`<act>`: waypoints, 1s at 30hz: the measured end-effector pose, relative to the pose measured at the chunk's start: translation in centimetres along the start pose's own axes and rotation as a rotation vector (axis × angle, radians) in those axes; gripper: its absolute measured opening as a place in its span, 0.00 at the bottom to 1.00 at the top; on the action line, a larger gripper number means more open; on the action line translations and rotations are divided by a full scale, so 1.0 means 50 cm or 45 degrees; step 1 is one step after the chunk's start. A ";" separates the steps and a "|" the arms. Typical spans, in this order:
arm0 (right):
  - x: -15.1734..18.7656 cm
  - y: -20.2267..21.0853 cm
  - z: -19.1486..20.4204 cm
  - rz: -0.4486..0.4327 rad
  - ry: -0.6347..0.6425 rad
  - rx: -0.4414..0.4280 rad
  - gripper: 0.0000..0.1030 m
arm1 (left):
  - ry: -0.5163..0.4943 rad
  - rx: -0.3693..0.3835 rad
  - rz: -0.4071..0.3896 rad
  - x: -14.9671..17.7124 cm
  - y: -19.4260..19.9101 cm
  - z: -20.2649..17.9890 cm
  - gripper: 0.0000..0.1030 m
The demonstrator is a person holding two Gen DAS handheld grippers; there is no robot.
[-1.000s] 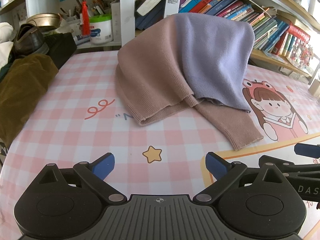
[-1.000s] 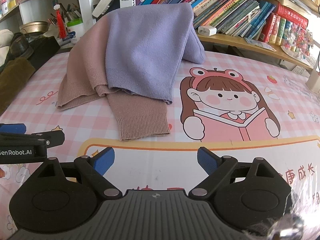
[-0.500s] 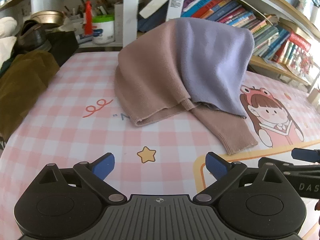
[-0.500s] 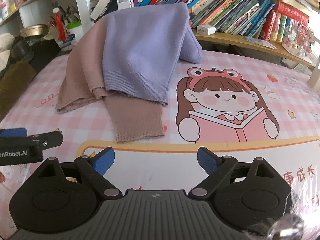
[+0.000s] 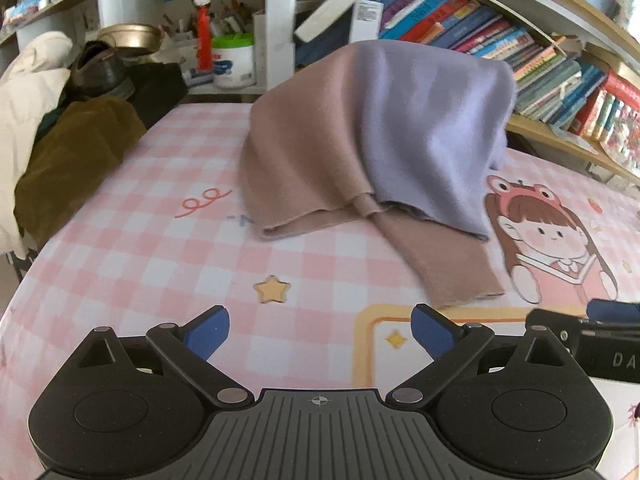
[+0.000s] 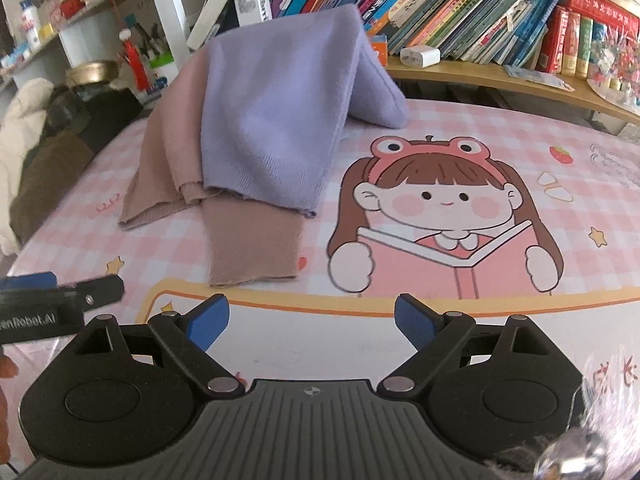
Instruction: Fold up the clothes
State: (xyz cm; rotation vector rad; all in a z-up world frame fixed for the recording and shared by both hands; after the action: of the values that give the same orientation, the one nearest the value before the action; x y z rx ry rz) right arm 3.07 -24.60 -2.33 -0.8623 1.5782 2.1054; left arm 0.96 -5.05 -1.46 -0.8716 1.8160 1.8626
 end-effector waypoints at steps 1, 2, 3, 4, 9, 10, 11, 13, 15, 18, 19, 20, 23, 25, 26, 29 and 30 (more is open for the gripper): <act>-0.002 0.003 -0.011 -0.009 -0.012 -0.022 0.87 | -0.008 0.000 0.003 0.001 0.002 -0.013 0.96; -0.005 0.007 -0.023 -0.020 -0.025 -0.048 0.87 | -0.013 -0.004 0.008 0.003 0.004 -0.026 0.96; -0.009 0.010 -0.037 -0.037 -0.042 -0.094 0.87 | -0.014 -0.011 0.010 0.004 0.006 -0.036 0.96; -0.015 0.013 -0.051 -0.054 -0.059 -0.139 0.87 | -0.012 -0.017 0.013 0.005 0.006 -0.044 0.96; -0.093 0.000 -0.110 -0.169 -0.089 -0.269 0.84 | 0.084 -0.012 0.087 0.024 0.003 -0.056 0.96; -0.113 -0.009 -0.117 -0.180 -0.092 -0.296 0.84 | 0.104 -0.011 0.097 0.029 0.005 -0.054 0.96; -0.131 -0.021 -0.121 -0.181 -0.092 -0.326 0.84 | 0.121 -0.015 0.103 0.034 0.008 -0.051 0.96; -0.163 -0.048 -0.123 -0.179 -0.086 -0.380 0.83 | 0.148 -0.048 0.102 0.042 0.018 -0.043 0.96; -0.192 -0.076 -0.120 -0.176 -0.076 -0.430 0.82 | 0.170 -0.097 0.097 0.048 0.029 -0.033 0.96; -0.233 -0.122 -0.110 -0.225 -0.044 -0.423 0.76 | 0.193 -0.179 0.085 0.051 0.046 -0.013 0.96; -0.251 -0.137 -0.107 -0.247 -0.047 -0.409 0.75 | 0.201 -0.197 0.080 0.052 0.052 -0.006 0.96; -0.266 -0.151 -0.105 -0.250 -0.063 -0.416 0.75 | 0.202 -0.213 0.075 0.052 0.058 -0.001 0.96; -0.306 -0.194 -0.097 -0.204 -0.110 -0.473 0.75 | 0.191 -0.255 0.062 0.051 0.074 0.008 0.96; -0.325 -0.217 -0.089 -0.166 -0.123 -0.486 0.75 | 0.182 -0.290 0.053 0.050 0.080 0.011 0.96; -0.331 -0.225 -0.086 -0.155 -0.125 -0.484 0.74 | 0.179 -0.312 0.047 0.049 0.082 0.012 0.96; -0.332 -0.226 -0.088 -0.130 -0.172 -0.568 0.29 | 0.167 -0.342 0.009 0.045 0.092 0.011 0.96; -0.332 -0.226 -0.088 -0.122 -0.187 -0.596 0.04 | 0.161 -0.343 -0.006 0.044 0.096 0.010 0.96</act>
State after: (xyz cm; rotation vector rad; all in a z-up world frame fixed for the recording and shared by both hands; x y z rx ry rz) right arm 23.53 -24.26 -0.28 -0.8784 0.9631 2.4444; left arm -3.91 -5.27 0.62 -1.1078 1.6533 2.1255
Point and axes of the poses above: each gripper's, at about its wrist camera, not at the fingertips, and y roughly against the way its jaws point, z to its left, x to its underside, the point moved 3 cm from there along -y, roughly the way its jaws point, and after that the axes turned 1 degree about -x, right-handed, at the moved point
